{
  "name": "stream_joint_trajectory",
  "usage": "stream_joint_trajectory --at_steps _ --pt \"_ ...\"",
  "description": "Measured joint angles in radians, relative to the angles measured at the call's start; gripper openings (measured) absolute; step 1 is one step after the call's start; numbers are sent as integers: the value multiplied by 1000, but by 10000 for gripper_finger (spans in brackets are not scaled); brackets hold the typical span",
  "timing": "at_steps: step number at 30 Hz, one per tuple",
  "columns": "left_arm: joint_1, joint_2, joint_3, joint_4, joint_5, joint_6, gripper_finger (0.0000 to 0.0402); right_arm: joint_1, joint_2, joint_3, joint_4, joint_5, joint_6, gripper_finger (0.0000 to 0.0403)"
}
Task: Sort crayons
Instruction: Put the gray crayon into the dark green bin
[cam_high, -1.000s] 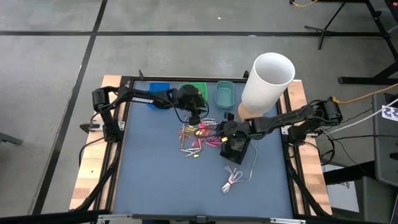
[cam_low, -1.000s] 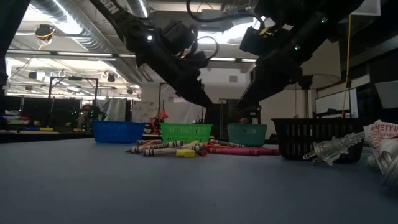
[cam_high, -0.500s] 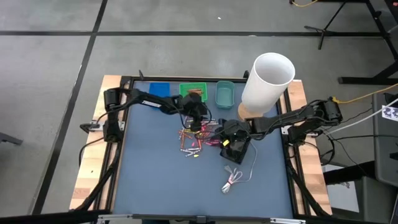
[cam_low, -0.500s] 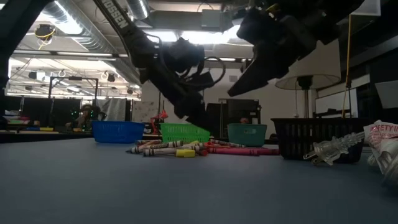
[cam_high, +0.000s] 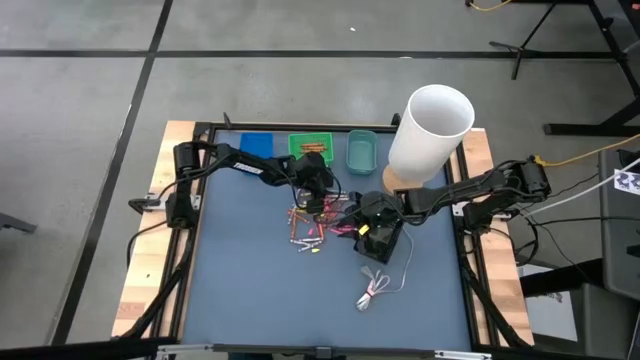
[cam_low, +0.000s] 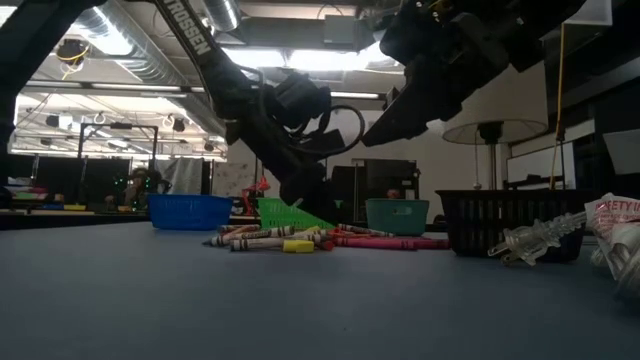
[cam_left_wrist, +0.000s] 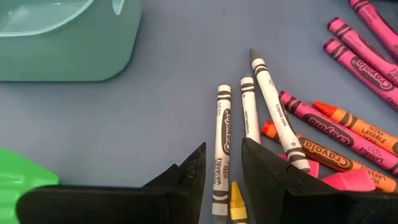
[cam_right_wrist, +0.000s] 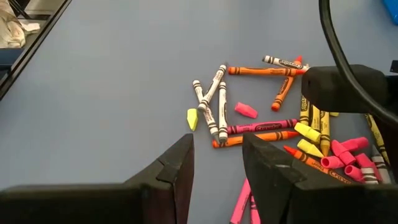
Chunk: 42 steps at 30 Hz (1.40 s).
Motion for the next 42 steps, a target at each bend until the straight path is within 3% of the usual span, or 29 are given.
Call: stream_joint_trajectory --at_steps 22,34,42 --pt "0 36 2 -16 2 -8 85 0 0 1 13 0 0 136" --pt "0 37 2 -19 1 -9 16 0 -31 1 10 0 0 136" --pt "0 36 1 -14 -2 -10 4 0 -119 1 -38 0 0 136"
